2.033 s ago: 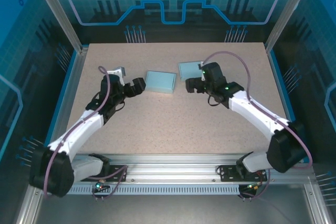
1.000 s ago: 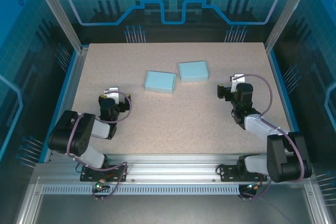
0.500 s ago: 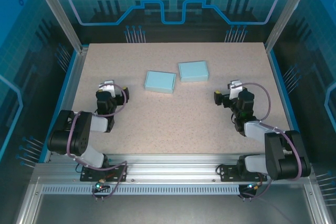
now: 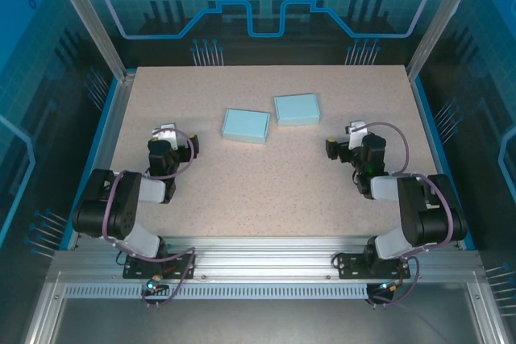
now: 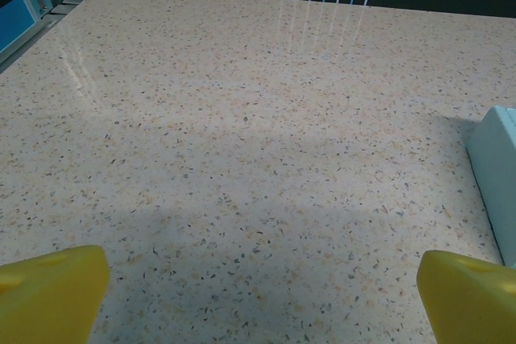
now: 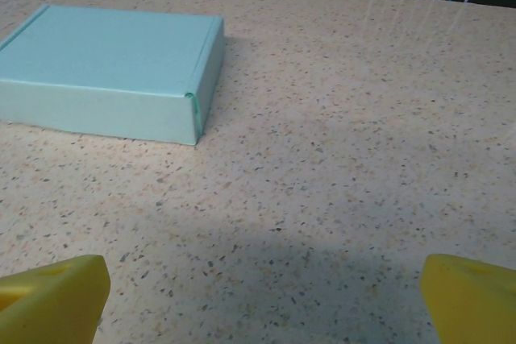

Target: Fold the paper box

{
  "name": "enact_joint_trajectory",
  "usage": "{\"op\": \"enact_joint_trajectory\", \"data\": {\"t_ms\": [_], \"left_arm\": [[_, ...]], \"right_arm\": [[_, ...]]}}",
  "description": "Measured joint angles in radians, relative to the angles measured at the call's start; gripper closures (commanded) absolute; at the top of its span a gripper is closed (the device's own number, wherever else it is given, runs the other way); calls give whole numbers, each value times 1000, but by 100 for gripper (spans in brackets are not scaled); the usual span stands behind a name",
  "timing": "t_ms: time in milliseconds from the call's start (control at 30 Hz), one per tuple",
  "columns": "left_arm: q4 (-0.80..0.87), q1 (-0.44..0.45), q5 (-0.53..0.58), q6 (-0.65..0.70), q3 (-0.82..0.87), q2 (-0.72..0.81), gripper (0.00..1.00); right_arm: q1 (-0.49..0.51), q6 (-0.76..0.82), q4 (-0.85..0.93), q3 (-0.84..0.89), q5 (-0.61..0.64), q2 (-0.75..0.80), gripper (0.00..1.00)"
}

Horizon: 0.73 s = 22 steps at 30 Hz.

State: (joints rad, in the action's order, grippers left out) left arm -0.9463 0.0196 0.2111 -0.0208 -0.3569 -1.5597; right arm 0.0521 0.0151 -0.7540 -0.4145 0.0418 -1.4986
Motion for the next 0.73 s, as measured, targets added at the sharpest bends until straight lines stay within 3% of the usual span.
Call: {"op": "enact_joint_trajectory", "data": {"t_ms": [733], "left_arm": [[18, 3, -19, 1, -2, 0, 1]], "right_arm": [[0, -7, 2, 0, 30, 0, 0]]}}
